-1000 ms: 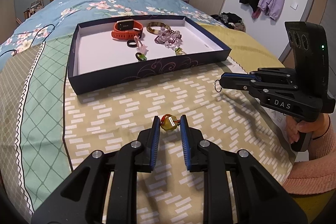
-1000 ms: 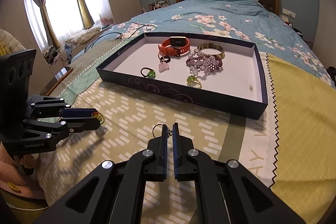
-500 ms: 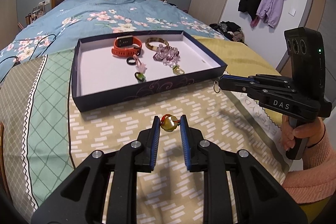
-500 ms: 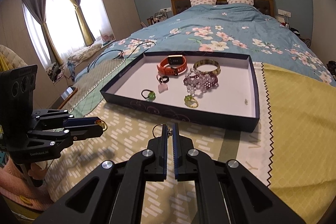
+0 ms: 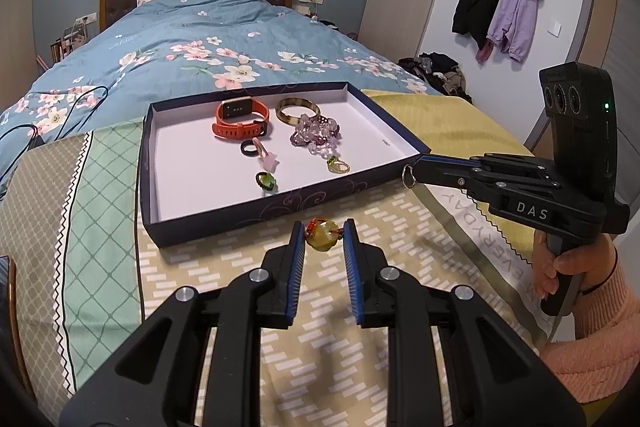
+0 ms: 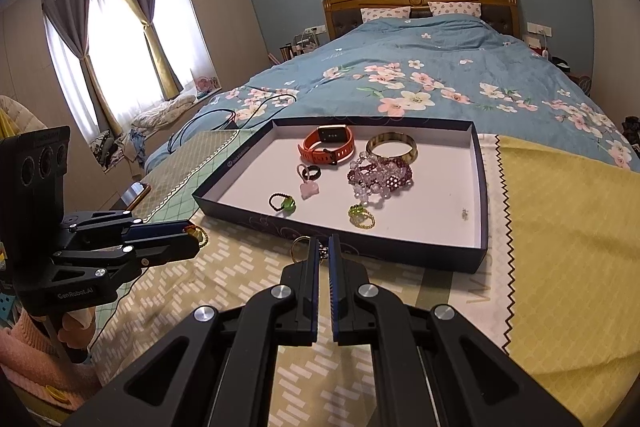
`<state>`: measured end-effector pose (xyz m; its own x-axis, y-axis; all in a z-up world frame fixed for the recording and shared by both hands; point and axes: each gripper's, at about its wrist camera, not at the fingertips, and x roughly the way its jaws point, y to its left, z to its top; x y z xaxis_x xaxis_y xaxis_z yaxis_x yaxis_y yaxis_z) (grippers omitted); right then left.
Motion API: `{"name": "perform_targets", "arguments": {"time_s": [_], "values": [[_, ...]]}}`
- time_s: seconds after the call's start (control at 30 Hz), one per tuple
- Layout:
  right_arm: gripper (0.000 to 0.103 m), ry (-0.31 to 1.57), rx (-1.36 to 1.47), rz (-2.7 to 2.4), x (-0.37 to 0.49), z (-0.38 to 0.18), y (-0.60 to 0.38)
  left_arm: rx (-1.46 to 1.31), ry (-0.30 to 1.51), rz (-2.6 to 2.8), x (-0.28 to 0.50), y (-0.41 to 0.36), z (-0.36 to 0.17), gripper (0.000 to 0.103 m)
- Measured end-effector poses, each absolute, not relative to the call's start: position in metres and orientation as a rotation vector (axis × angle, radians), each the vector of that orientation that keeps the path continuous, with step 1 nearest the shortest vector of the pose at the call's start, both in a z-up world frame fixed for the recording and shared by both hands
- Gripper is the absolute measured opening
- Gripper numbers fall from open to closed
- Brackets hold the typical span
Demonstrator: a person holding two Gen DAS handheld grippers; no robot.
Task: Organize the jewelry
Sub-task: 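Carry the amber ring toward the box with the left tool while the right tool carries the silver ring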
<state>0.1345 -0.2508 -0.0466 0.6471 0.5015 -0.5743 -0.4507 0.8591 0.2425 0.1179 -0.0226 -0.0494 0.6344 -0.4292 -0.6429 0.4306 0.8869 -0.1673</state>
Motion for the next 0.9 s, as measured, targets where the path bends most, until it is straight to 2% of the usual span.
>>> {"name": "perform_targets", "arguments": {"time_s": [0.9], "values": [[0.003,0.634,0.084,0.539,0.158,-0.030,-0.253,0.015,0.685,-0.471,0.141,-0.028,-0.033,0.020]]}}
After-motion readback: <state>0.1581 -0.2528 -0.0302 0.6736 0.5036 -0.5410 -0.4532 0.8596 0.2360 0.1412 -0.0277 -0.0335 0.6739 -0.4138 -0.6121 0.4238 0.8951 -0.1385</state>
